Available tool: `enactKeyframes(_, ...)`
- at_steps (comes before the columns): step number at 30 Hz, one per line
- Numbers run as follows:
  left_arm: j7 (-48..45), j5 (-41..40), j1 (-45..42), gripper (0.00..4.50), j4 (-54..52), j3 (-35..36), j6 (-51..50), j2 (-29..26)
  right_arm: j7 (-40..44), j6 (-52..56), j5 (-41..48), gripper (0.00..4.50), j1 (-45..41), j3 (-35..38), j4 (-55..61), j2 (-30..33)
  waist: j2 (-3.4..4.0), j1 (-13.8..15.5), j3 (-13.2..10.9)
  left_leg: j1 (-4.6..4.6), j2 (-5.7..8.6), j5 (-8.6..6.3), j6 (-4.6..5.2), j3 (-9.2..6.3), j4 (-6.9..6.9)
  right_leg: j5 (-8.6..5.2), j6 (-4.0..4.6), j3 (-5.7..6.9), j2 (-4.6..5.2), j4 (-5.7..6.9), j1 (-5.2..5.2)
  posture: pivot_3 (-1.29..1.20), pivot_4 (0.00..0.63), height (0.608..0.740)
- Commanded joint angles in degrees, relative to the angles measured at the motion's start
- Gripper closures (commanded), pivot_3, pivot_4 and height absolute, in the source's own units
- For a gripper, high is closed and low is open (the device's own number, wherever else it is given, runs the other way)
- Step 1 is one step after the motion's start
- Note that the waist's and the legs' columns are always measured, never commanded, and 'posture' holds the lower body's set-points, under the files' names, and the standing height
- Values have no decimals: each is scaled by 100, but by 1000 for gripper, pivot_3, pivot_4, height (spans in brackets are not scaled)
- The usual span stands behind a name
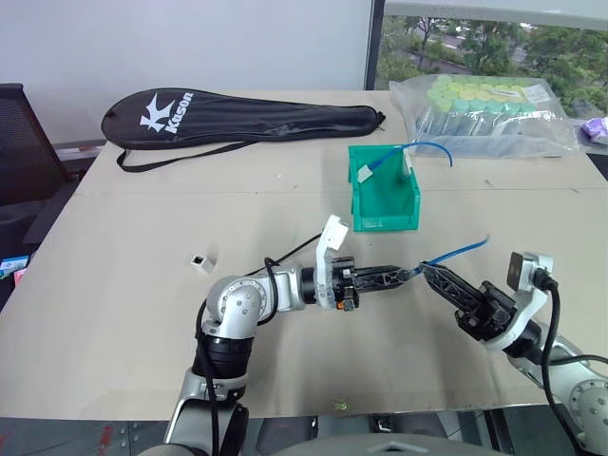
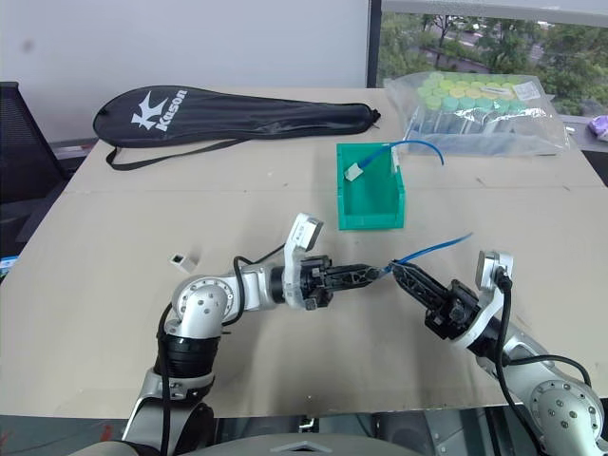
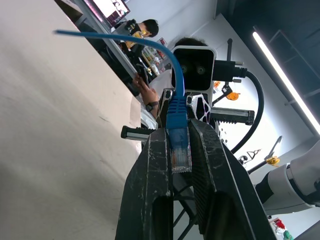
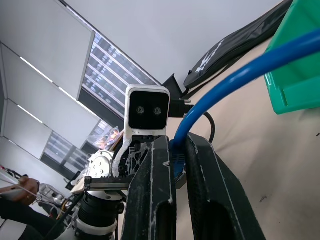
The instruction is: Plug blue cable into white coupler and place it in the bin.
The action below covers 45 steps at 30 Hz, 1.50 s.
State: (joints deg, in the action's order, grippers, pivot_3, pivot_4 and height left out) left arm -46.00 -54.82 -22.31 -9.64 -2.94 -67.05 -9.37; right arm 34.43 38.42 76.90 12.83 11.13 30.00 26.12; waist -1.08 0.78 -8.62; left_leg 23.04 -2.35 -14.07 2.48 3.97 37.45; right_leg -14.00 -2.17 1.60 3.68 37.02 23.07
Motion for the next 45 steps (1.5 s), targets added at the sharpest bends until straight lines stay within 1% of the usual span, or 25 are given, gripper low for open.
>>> enactKeyframes(1, 24, -44, -16, 4500, -71, -37, 197, 75, 34, 33, 116, 4426, -47, -66, 353, 8, 0, 0, 0, 0, 0, 0, 0, 0, 0, 0, 0, 0, 0, 0, 0, 0, 150, 740)
enactKeyframes(2, -78, -98, 15, 4500, -87, -7, 247, 72, 13, 10, 89, 4426, -65, -65, 348, -8, 0, 0, 0, 0, 0, 0, 0, 0, 0, 0, 0, 0, 0, 0, 0, 0, 150, 740)
enactKeyframes(4, -336, -226, 82, 3535, -148, 99, 406, 44, -22, 7, 121, 4500, -140, -48, 315, -10, 0, -3, 0, 0, 0, 0, 0, 0, 0, 0, 1, 0, 0, 0, 0, 0, 150, 740)
enactKeyframes(5, -366, -238, 102, 3511, -178, 130, 461, 30, -39, 7, 154, 4500, -182, -26, 293, -9, 0, -5, 0, 0, 0, 0, 0, 0, 0, 0, 1, 0, 0, 0, 0, 0, 150, 740)
enactKeyframes(6, -363, -241, 118, 2966, -197, 144, 485, 12, -45, 11, 182, 4500, -214, -2, 271, -3, 0, -5, 0, 0, -1, 0, 0, 0, 0, 0, 1, 0, -1, 0, 1, 0, 150, 740)
enactKeyframes(7, -364, -217, 142, 2536, -227, 128, 501, -41, -45, 10, 195, 4500, -237, 20, 253, 5, 0, -3, 0, 0, -1, 0, 0, 0, 0, -1, 1, 0, -1, 0, 1, 0, 150, 740)
enactKeyframes(9, -426, -35, 282, 1525, -433, 36, 668, -267, -32, -7, 179, 4500, -288, 93, 195, 44, 0, -9, 0, 0, -1, 0, 0, 0, 0, -3, 5, 0, -1, 0, 1, 0, 150, 740)
enactKeyframes(11, -514, -71, 520, 604, -814, 82, 774, -543, -23, -35, 144, 4500, -359, 178, 102, 78, 0, -17, 0, 0, -1, 0, 0, 1, -3, -2, 5, -3, -1, 0, 1, 0, 150, 740)
enactKeyframes(14, -409, -224, 1042, 604, -1494, 305, 894, -931, -28, -121, 59, 4500, -501, 294, -53, 70, 0, -14, 0, 0, -6, 0, 0, 1, -7, -3, 5, -4, 0, -1, 4, 0, 150, 740)
enactKeyframes(16, -208, 18, 1545, 604, -2054, 471, 1253, -1145, -22, -194, -59, 4500, -636, 325, -167, 36, 0, -1, 0, 0, -23, 0, 0, 3, -8, -6, 11, -11, 2, -1, 4, 0, 150, 740)
enactKeyframes(18, 51, 712, 2100, 604, -2631, 569, 1959, -1333, 23, -305, -236, 4500, -782, 315, -246, -15, 1, -8, -1, 0, -26, 0, 0, 3, -6, -11, 21, -11, 3, -1, 4, 0, 150, 740)
enactKeyframes(20, 549, 1806, 2814, 604, -3068, 584, 2956, -1375, 8, -334, -309, 4500, -1002, 312, -406, -57, 0, -19, -1, -3, -25, 0, 0, 10, -7, -11, 21, -23, 7, -2, 3, 0, 150, 740)
enactKeyframes(21, 788, 2176, 3172, 604, -3211, 614, 3369, -1289, 2, -327, -340, 4500, -1101, 303, -485, -81, 1, -34, -1, -4, -27, -1, -1, 13, -7, -10, 22, -30, 7, -5, 4, 0, 150, 740)
enactKeyframes(23, 1364, 2482, 3952, 604, -3452, 810, 3929, -848, 56, -319, -430, 4500, -1258, 254, -618, -117, -1, -14, -2, -9, -25, -1, -1, 25, -13, -10, 24, -49, 13, -6, 3, 0, 150, 740)
enactKeyframes(26, 1715, 3586, 5201, 604, -3477, 686, 5228, -567, 173, -263, -532, 4500, -1430, 157, -741, -139, -7, 13, -3, -4, -27, -4, 4, 27, -12, -8, 27, -48, 41, -14, 6, 0, 150, 740)
enactKeyframes(27, 1861, 3849, 5455, 604, -3426, 660, 5548, -471, 206, -251, -555, 4500, -1471, 139, -773, -142, -6, 11, -3, 0, -28, -4, 4, 22, -12, -9, 28, -40, 42, -16, 8, 0, 150, 740)
enactKeyframes(30, 2850, 5083, 6008, 604, -2873, 829, 6591, -86, 267, -232, -672, 4500, -1687, 50, -912, -161, -7, 7, -4, 11, -27, -6, 5, 22, -12, -9, 28, -39, 48, -21, 18, 0, 150, 740)
enactKeyframes(32, 3431, 5427, 5939, 604, -2482, 1061, 6766, 178, 279, -225, -734, 4500, -1818, 13, -983, -197, -7, 2, -3, 21, -28, -5, 5, 22, -10, -9, 28, -39, 47, -20, 28, 0, 150, 740)
enactKeyframes(35, 3770, 5531, 5385, 604, -1967, 1297, 6782, 238, 309, -217, -830, 4500, -1943, -55, -1028, -244, -5, 10, -2, 52, -30, -4, 7, 10, -2, -6, 28, -22, 31, -19, 54, 0, 150, 740)
enactKeyframes(38, 3886, 5343, 4739, 604, -1413, 1648, 6660, 119, 335, -199, -916, 4500, -1983, -103, -1038, -285, -8, 13, 1, 72, -34, -3, 7, -5, 4, -5, 28, 16, 9, -16, 61, 0, 150, 740)
enactKeyframes(39, 3882, 5323, 4561, 604, -1206, 1739, 6627, 42, 351, -199, -947, 4500, -1988, -112, -1044, -290, -8, 7, 1, 72, -33, -3, 7, -3, 4, 7, 8, 21, 8, -15, 61, 0, 150, 740)
enactKeyframes(40, 3858, 5305, 4401, 604, -1022, 1803, 6632, -25, 358, -206, -974, 4500, -1992, -112, -1049, -296, -8, 2, 2, 73, -33, -4, 7, -1, 4, 7, 7, 20, 8, -15, 61, 0, 150, 740)
enactKeyframes(45, 3748, 5208, 3904, 604, -512, 1810, 6624, -214, 309, -236, -1035, 4500, -1975, -46, -1015, -342, -6, -9, 3, 70, -34, -5, 9, 9, 2, 9, 4, 16, 9, -15, 61, 0, 150, 740)
